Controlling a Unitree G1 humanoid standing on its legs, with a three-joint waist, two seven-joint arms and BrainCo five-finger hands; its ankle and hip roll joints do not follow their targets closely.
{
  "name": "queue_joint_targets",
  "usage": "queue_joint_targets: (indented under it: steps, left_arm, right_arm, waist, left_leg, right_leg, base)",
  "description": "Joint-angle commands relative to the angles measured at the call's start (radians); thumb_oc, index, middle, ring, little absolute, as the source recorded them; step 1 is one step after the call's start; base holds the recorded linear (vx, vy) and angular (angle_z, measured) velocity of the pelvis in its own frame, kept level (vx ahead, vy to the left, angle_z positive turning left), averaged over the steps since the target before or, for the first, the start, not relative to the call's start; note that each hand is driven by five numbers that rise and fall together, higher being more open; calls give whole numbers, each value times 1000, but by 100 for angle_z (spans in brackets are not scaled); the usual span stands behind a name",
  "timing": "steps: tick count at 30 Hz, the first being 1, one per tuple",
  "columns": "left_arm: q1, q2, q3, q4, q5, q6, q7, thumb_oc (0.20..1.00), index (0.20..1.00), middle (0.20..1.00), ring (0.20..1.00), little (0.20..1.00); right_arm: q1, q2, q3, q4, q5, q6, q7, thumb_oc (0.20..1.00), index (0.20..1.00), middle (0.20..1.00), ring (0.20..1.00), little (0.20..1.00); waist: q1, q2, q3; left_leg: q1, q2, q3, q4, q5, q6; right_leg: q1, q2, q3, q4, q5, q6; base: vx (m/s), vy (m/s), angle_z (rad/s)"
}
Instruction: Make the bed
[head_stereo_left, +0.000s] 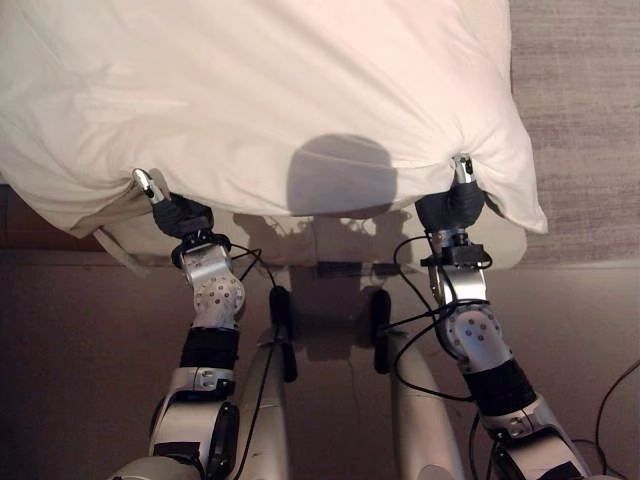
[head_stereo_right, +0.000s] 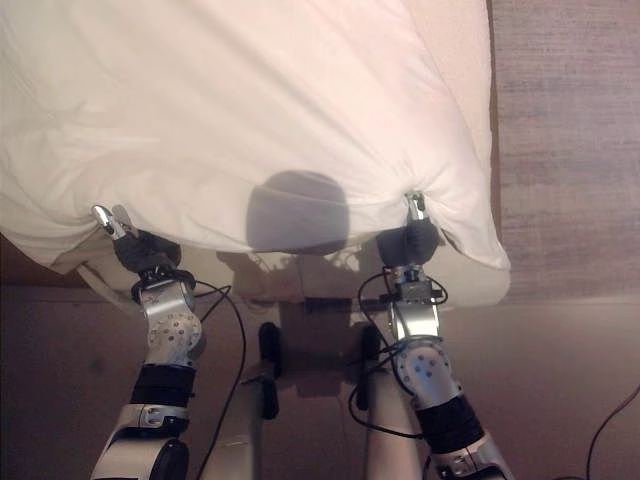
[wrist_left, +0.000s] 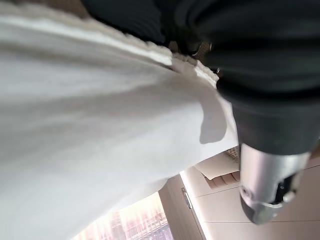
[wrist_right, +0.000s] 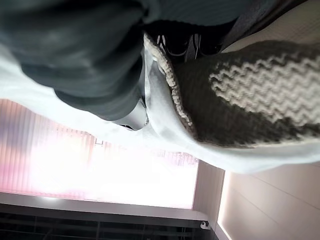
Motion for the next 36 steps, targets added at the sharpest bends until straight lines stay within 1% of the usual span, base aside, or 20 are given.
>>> queue_joint_targets:
  steps: [1, 2, 3, 4, 12, 20, 22, 24, 25, 26, 27, 28, 29, 30, 31, 32, 33, 34, 35, 36]
  left_arm:
    - [-50, 72, 36, 63, 43, -54, -1, 1000, 1000, 1000, 1000, 1000]
    - [-49, 84, 44, 73, 54, -61, 17, 1000, 1000, 1000, 1000, 1000]
    - [-45, 96, 51, 78, 65, -55, 24, 658, 658, 658, 658, 658]
    - [-44, 102, 58, 81, 74, -57, 33, 200, 200, 200, 200, 200]
    - [-5, 148, 83, 108, 149, -30, 77, 200, 200, 200, 200, 200]
    - [28, 205, 116, 157, 223, 1, 154, 200, 200, 200, 200, 200]
    - [50, 217, 136, 170, 248, 1, 176, 200, 200, 200, 200, 200]
    - [93, 218, 169, 186, 282, 4, 212, 200, 200, 200, 200, 200]
    - [94, 217, 168, 185, 283, 4, 213, 200, 200, 200, 200, 200]
    - [107, 219, 188, 188, 322, -4, 252, 200, 200, 200, 200, 200]
    - [107, 219, 189, 185, 325, -4, 256, 200, 200, 200, 200, 200]
    - [122, 217, 204, 161, 357, -23, 284, 200, 200, 200, 200, 200]
    - [139, 206, 218, 141, 371, -32, 302, 200, 200, 200, 200, 200]
    - [141, 204, 218, 135, 376, -31, 307, 200, 200, 200, 200, 200]
    - [162, 185, 231, 103, 383, -48, 313, 200, 200, 200, 200, 200]
    - [187, 167, 236, 70, 396, -48, 316, 200, 200, 200, 200, 200]
    - [219, 142, 231, 25, 404, -55, 308, 200, 200, 200, 200, 200]
    - [222, 138, 230, 20, 406, -55, 310, 200, 200, 200, 200, 200]
    - [237, 121, 230, -11, 395, -68, 305, 200, 200, 200, 200, 200]
    - [249, 115, 234, -19, 383, -66, 294, 200, 200, 200, 200, 200]
  right_arm:
    - [80, 0, -43, -157, -1, -34, 98, 200, 200, 200, 200, 200]
    - [83, -4, -43, -154, -2, -34, 95, 200, 200, 200, 200, 200]
    - [91, -4, -47, -155, 2, -33, 93, 200, 200, 200, 200, 200]
    - [96, -7, -45, -153, 3, -32, 90, 200, 200, 200, 200, 200]
    - [118, -25, -64, -135, -4, -19, 65, 200, 200, 200, 200, 200]
    - [138, -35, -78, -126, -19, -16, 17, 200, 200, 200, 200, 200]
    - [151, -40, -90, -125, -26, -20, -1, 200, 200, 200, 200, 200]
    - [180, -41, -103, -108, -34, -17, -25, 200, 200, 200, 200, 200]
    - [181, -41, -103, -109, -35, -16, -26, 200, 200, 200, 200, 200]
    - [195, -39, -105, -80, -38, -20, -52, 200, 200, 200, 200, 200]
    - [194, -38, -105, -79, -38, -20, -52, 200, 200, 200, 200, 200]
    - [196, -42, -105, -68, -37, -19, -53, 200, 200, 200, 200, 200]
    - [195, -38, -105, -56, -32, -21, -54, 200, 200, 200, 200, 200]
    - [194, -37, -104, -55, -31, -22, -53, 200, 200, 200, 200, 200]
    - [196, -34, -110, -49, -20, -23, -51, 200, 200, 200, 200, 200]
    - [200, -39, -110, -35, -15, -20, -50, 200, 200, 200, 200, 200]
    - [191, -47, -111, -5, -23, -28, -58, 200, 200, 200, 200, 200]
    - [191, -47, -112, -3, -23, -29, -58, 200, 200, 200, 200, 200]
    - [187, -48, -125, 20, -27, -28, -59, 200, 200, 200, 200, 200]
    - [186, -47, -131, 37, -18, -24, -53, 200, 200, 200, 200, 200]
  waist:
    - [-29, 23, -126]
    - [-28, 25, -125]
    - [-28, 29, -125]
    - [-28, 30, -124]
    - [-23, 57, -114]
    - [-16, 87, -111]
    - [-11, 92, -106]
    - [0, 100, -108]
    - [-2, 101, -108]
    - [11, 83, -102]
    - [10, 84, -100]
    - [33, 50, -92]
    - [43, 31, -89]
    - [42, 31, -87]
    - [43, 17, -82]
    - [37, 12, -77]
    - [55, 7, -69]
    - [57, 9, -69]
    - [75, 8, -69]
    - [82, 9, -69]
  left_leg:
    - [-10, -19, -2, 10, -38, 6]
    - [-5, -19, -2, 7, -38, 6]
    - [3, -18, -2, 3, -43, 5]
    - [4, -19, 0, -3, -34, 5]
    - [39, -23, 3, -23, -31, 7]
    - [79, -26, 8, -85, 12, 2]
    - [101, -22, -2, -88, 19, -11]
    - [142, -18, -15, -154, 75, -40]
    - [147, -19, -18, -163, 81, -41]
    - [170, -13, -54, -155, 119, -81]
    - [168, -12, -56, -155, 124, -81]
    - [193, -23, -140, -133, 128, -89]
    - [217, -19, -188, -150, 120, -81]
    - [218, -19, -189, -155, 127, -82]
    - [237, 19, -205, -171, 121, -75]
    - [264, 76, -180, -205, 131, -68]
    - [296, 145, -224, -270, 173, -71]
    - [303, 148, -222, -283, 180, -73]
    - [329, 150, -308, -347, 187, -76]
    - [333, 139, -341, -351, 177, -81]
  right_leg:
    - [-4, 44, 10, -80, 61, 34]
    - [1, 45, 11, -81, 60, 34]
    - [6, 46, 13, -80, 53, 36]
    - [6, 45, 14, -83, 59, 35]
    - [34, 47, 25, -93, 50, 34]
    - [54, 53, 27, -106, 54, 30]
    - [80, 59, 21, -96, 32, 22]
    - [116, 64, -1, -113, 24, 13]
    - [120, 64, -4, -117, 26, 12]
    - [165, 66, -15, -140, 4, -2]
    - [164, 67, -16, -142, 10, -3]
    - [184, 64, 3, -141, 5, -9]
    - [192, 67, 13, -131, -4, -11]
    - [191, 67, 12, -132, 1, -12]
    - [190, 67, 25, -106, -16, -13]
    - [191, 62, 30, -87, -23, -10]
    - [183, 54, 56, -65, -21, 8]
    - [183, 56, 56, -64, -21, 8]
    - [178, 60, 94, -58, -16, 25]
    - [174, 58, 114, -65, -8, 35]
  base:
    - [0, 0, 0]
    - [0, 0, 0]
    - [0, 0, 0]
    - [0, 0, 0]
    - [-4, -4, -2]
    - [-5, -26, -5]
    - [7, -126, 0]
    - [-2, -164, 3]
    - [20, -226, 9]
    - [-2, -137, 11]
    - [12, -151, 28]
    - [10, -44, 33]
    - [10, -43, 21]
    - [10, -39, -1]
    - [-11, -9, -14]
    - [13, 180, -1]
    - [0, 188, 8]
    - [28, 434, 3]
    - [10, 396, -10]
    - [8, 406, -19]
